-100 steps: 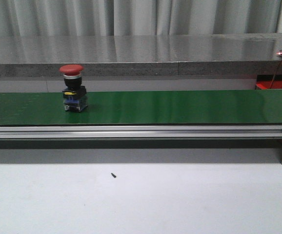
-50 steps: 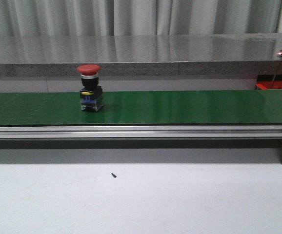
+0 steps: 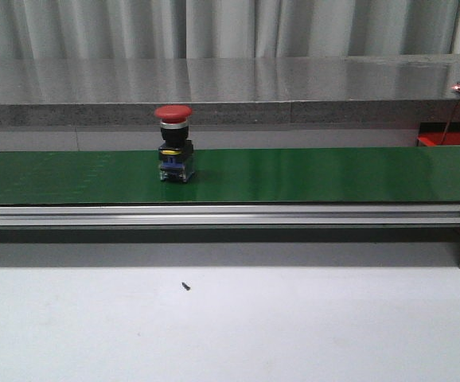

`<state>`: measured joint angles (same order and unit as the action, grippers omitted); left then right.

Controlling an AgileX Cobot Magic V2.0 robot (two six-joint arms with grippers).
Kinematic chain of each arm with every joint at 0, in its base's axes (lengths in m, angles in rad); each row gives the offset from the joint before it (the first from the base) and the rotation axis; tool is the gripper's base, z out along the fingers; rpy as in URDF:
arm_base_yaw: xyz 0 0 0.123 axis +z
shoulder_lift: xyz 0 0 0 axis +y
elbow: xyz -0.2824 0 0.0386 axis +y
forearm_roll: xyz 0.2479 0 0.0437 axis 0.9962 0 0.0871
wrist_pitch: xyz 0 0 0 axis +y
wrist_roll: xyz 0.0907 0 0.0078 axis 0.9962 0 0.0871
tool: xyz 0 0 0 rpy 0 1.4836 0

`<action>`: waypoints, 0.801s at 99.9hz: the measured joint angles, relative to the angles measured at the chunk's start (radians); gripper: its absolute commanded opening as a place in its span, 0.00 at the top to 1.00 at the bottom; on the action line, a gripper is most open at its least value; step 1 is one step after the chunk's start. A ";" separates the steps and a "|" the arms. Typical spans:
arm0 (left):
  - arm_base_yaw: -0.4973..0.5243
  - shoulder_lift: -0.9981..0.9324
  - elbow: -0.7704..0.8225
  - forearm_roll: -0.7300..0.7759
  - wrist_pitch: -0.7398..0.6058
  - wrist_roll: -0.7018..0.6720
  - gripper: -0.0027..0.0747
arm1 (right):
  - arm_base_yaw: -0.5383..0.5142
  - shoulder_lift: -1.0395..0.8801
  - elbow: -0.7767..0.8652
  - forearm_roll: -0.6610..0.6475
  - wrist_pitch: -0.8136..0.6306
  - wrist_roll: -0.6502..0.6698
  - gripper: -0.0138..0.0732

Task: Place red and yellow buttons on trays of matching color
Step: 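Lower the yellow button into the yellow tray and open the right gripper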

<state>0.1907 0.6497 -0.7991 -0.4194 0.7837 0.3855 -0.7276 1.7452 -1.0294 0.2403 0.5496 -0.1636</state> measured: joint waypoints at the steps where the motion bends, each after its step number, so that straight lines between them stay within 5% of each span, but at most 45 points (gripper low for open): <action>1: 0.000 0.000 0.000 0.000 0.000 0.000 0.99 | 0.000 0.000 0.000 0.000 0.000 0.000 0.49; 14: 0.000 0.000 0.000 0.000 0.000 0.000 0.99 | 0.000 0.004 0.000 -0.013 -0.002 0.000 0.31; 80: 0.000 0.000 0.000 0.000 0.000 0.000 0.99 | 0.000 -0.219 0.000 0.040 -0.004 0.008 0.31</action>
<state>0.1907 0.6497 -0.7991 -0.4194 0.7837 0.3855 -0.7276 1.5264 -1.0294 0.2803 0.5456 -0.1559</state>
